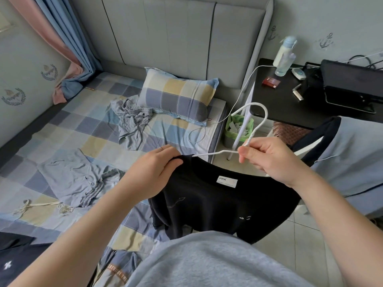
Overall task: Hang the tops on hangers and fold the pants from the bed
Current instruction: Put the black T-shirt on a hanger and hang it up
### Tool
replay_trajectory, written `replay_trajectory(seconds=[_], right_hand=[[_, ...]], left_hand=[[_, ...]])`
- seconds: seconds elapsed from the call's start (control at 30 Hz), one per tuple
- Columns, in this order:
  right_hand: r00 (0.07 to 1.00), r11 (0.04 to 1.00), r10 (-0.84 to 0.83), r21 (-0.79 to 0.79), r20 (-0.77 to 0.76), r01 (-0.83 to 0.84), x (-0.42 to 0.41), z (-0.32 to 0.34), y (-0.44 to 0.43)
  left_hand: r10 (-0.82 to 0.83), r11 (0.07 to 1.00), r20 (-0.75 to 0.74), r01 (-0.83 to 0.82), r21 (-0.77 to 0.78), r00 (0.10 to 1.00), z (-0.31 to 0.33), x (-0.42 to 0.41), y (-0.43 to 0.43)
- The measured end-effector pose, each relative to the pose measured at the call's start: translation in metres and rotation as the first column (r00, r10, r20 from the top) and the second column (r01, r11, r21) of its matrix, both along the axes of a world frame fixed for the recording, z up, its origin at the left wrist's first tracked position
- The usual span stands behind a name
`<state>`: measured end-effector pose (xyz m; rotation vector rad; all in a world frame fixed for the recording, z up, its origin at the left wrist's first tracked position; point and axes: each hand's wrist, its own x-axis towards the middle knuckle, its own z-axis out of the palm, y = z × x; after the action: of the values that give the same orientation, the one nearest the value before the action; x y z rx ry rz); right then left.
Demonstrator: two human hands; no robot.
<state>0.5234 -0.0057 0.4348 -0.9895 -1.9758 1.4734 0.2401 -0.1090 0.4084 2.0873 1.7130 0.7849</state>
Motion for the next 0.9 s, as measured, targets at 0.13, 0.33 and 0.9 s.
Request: replay_trajectory(seconds=[0.13,0.33,0.9], right_hand=[[0.992,0.988,-0.055,0.148,0.112,0.038,0.017,-0.005,0.009],[0.938,0.988,-0.020,-0.135,0.346,0.071,0.077,-0.030,0.032],[0.918,0.870,-0.342,0.437,0.202,0.228,0.065,-0.035,0.025]], left_hand=[[0.074,0.990,0.105,-0.086,0.115,0.992,0.010,-0.005,0.000],[0.208,0.960,0.252,-0.247,0.134,0.945,0.014,-0.041,-0.002],[0.258,0.944,0.368,-0.315,0.102,0.893,0.004,-0.056,-0.007]])
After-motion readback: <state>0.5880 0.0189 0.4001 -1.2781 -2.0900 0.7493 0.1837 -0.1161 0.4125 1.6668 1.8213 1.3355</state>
